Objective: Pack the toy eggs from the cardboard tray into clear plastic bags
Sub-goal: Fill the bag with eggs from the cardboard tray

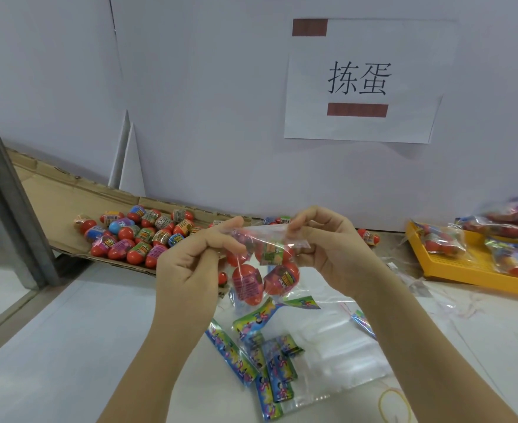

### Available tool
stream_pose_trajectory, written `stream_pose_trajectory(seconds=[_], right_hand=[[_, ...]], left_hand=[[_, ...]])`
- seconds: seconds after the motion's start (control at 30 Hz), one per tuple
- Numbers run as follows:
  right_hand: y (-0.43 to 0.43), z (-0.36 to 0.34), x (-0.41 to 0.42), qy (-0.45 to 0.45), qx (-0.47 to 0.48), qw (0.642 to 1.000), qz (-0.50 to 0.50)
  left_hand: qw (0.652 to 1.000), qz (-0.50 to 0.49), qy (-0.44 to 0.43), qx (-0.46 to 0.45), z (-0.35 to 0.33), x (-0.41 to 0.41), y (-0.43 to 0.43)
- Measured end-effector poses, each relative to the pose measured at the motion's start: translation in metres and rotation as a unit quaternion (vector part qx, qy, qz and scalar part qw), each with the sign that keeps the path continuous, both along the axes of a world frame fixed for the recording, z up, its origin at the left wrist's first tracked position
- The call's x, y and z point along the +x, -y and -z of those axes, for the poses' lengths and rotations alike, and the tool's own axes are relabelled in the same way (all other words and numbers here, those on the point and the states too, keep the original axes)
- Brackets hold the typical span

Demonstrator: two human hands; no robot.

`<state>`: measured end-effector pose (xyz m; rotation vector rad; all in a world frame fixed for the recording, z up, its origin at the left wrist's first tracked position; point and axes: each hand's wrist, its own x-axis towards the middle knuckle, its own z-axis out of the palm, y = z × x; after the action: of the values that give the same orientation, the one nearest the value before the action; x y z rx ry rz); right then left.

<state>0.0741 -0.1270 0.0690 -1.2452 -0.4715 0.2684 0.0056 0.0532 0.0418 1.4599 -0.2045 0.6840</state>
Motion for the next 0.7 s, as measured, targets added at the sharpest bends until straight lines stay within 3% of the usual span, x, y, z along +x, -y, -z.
stream_pose_trajectory(seconds=[0.3, 0.5, 0.7], right_hand=[[0.001, 0.003, 0.003, 0.007, 0.007, 1.000, 0.008], [0.001, 0.000, 0.003, 0.038, 0.003, 0.999, -0.012], [0.002, 0.001, 0.002, 0.061, -0.008, 0.998, -0.019]], left_hand=[[0.998, 0.046, -0.025, 0.034, 0.005, -0.001, -0.006], [0.994, -0.061, 0.021, 0.084, 0.006, -0.002, 0.004], [0.999, -0.014, -0.038, -0.010, 0.006, 0.001, -0.004]])
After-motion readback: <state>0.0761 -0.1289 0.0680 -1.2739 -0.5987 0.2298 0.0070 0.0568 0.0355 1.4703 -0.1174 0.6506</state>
